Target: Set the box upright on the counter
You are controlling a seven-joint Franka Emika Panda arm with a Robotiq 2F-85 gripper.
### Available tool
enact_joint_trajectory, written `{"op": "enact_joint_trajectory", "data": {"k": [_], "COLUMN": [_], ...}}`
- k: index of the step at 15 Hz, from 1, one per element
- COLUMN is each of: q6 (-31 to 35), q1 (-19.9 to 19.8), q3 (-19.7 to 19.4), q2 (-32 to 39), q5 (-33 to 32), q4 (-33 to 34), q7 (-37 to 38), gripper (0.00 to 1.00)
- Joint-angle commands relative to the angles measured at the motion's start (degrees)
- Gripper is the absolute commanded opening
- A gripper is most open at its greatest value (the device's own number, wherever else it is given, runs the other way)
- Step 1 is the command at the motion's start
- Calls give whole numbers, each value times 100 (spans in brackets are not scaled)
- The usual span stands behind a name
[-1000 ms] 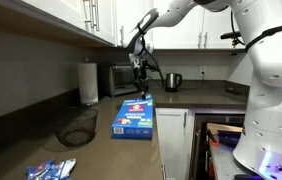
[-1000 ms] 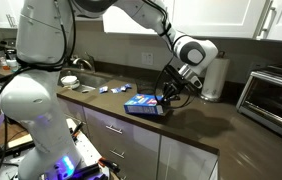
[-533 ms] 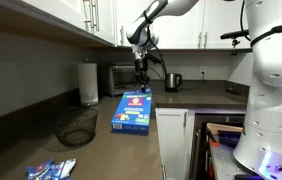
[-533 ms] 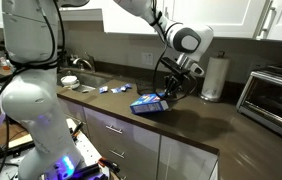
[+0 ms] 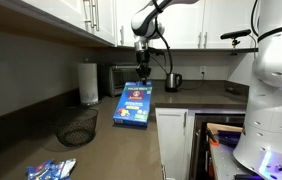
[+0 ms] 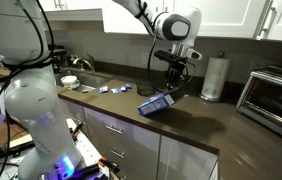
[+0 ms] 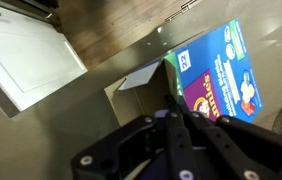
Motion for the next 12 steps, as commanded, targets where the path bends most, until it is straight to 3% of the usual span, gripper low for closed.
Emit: {"op": "enact_joint_trajectory", "data": {"k": [1, 12], "q6": [563, 1427], "q1": [172, 340], "q3": [2, 352], "q2": [-576, -1417], "q5": [-594, -2448], "q4": [-555, -1559], "q7": [557, 2077], "gripper": [3, 3]}}
